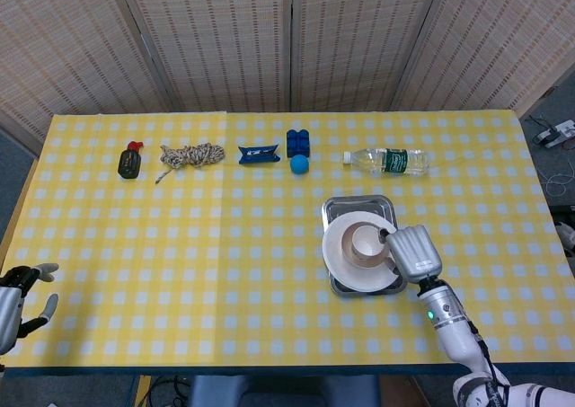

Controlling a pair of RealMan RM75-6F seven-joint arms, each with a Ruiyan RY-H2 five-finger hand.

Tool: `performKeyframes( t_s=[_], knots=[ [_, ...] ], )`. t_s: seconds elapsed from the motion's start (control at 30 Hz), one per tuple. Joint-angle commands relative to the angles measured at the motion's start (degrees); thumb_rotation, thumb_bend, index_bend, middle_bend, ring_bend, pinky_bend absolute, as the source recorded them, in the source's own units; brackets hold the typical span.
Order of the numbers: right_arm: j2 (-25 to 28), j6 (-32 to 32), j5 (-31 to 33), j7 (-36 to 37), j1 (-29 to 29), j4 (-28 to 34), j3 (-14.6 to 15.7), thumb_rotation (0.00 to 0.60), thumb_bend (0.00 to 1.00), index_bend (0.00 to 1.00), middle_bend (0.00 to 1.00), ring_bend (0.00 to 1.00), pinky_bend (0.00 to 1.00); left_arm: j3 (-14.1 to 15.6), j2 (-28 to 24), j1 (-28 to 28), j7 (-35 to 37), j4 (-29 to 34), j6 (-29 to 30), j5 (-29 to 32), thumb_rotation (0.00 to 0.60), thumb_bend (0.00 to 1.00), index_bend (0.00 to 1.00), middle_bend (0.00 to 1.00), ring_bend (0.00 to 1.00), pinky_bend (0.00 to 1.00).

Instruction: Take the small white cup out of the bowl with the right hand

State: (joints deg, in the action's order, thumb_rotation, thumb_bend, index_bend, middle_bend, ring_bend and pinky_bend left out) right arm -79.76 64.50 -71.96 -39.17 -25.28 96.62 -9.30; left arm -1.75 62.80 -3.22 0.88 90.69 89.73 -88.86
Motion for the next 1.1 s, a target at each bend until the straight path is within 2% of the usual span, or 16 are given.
performKeyframes(
  t_s=[0.03,0.3,0.7,0.87,1.1],
  knots=[
    [-0.95,-0.94,1.78,-1.83,-1.41,-0.03,-0.14,0.6,0.21,0.47,1.0,1.0,1.0,0.01,-0.05,0.03,0.08,0.04,0.0,-0.03,0.6,0.4,0.38,0.45,0.32,0.51],
    [-2.05,-2.14,5.27,-5.14,-3.68,0.08,0.36,0.6,0.22,0.52,1.0,1.0,1.0,0.13,-0.18,-0.02,0.16,0.08,-0.26,-0.25,0.6,0.4,0.38,0.45,0.32,0.51],
    [-1.55,-0.65,8.5,-9.14,-5.29,2.31,1.72,0.6,0.32,0.66,1.0,1.0,1.0,-0.03,-0.66,0.34,1.33,0.09,0.34,-0.27,0.6,0.4,0.38,0.45,0.32,0.51],
    [-0.54,0.82,7.84,-10.06,-5.67,5.2,2.19,0.6,0.32,0.68,1.0,1.0,1.0,0.0,-0.72,0.41,1.41,0.17,0.46,-0.43,0.6,0.4,0.38,0.45,0.32,0.51],
    [0.76,1.69,5.15,-12.01,-7.54,12.97,2.12,0.6,0.32,0.68,1.0,1.0,1.0,-0.38,-1.0,0.63,1.79,0.27,0.68,0.27,0.6,0.4,0.38,0.45,0.32,0.51]
  ],
)
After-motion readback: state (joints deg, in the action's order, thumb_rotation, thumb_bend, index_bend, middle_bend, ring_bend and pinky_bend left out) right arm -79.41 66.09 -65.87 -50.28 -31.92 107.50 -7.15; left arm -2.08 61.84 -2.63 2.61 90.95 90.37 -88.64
